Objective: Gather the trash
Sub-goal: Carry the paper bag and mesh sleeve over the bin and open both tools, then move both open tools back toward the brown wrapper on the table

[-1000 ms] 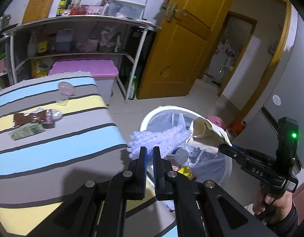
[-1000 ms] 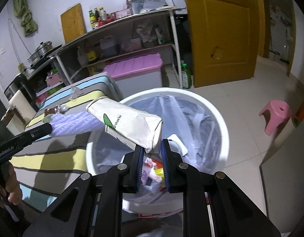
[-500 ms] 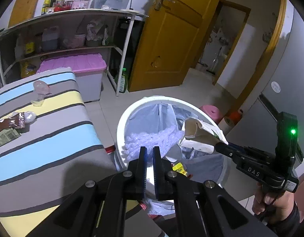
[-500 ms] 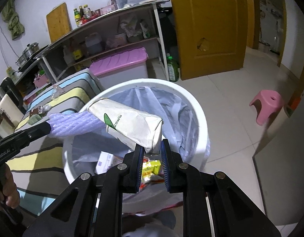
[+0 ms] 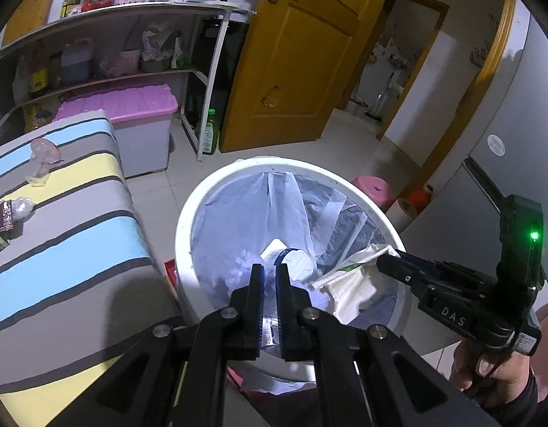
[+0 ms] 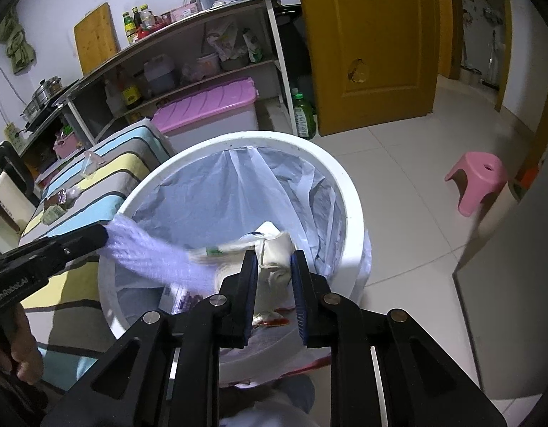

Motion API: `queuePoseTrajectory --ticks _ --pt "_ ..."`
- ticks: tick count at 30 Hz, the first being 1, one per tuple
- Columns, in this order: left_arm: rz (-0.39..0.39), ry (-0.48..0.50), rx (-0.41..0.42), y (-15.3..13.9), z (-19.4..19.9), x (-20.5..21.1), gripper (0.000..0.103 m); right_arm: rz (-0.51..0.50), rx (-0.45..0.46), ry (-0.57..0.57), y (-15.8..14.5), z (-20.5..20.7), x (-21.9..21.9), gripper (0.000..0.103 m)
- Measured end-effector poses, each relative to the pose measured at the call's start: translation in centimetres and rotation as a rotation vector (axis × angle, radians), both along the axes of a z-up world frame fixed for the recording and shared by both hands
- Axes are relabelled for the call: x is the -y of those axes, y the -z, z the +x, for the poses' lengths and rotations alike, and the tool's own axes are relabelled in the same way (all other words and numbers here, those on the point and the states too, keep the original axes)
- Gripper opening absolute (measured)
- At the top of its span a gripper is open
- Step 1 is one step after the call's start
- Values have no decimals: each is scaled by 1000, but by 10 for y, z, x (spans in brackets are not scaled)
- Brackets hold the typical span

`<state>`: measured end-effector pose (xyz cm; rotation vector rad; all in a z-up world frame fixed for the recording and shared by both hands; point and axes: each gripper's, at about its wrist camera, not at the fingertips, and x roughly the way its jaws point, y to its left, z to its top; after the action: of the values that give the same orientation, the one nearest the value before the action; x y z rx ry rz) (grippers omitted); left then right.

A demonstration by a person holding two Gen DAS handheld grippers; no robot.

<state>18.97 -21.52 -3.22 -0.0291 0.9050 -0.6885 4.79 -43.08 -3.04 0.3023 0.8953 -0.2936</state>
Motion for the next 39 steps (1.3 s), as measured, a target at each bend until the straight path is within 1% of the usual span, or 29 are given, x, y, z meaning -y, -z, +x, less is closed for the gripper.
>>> queuePoseTrajectory --ticks 4,8,9,15,21,29,39 --pt "1 -4 -14 2 1 0 6 3 6 -2 0 -1 0 23" --pt "2 -8 -18 1 0 -3 6 -5 18 -4 -2 -1 -4 33" --pt "2 -7 -17 1 0 -2 6 -6 21 -6 -3 -1 -4 34" --pt "5 -10 2 -3 -5 -7 6 -5 27 -13 -6 0 -9 35" --pt "-5 -39 23 -12 -16 -20 6 1 46 -34 -13 -3 -22 35" --pt "-8 -70 46 -20 -31 -44 6 25 76 -106 -23 -6 -51 35" --pt "-3 -136 89 -34 -53 -82 6 46 106 -206 -33 -5 -94 35"
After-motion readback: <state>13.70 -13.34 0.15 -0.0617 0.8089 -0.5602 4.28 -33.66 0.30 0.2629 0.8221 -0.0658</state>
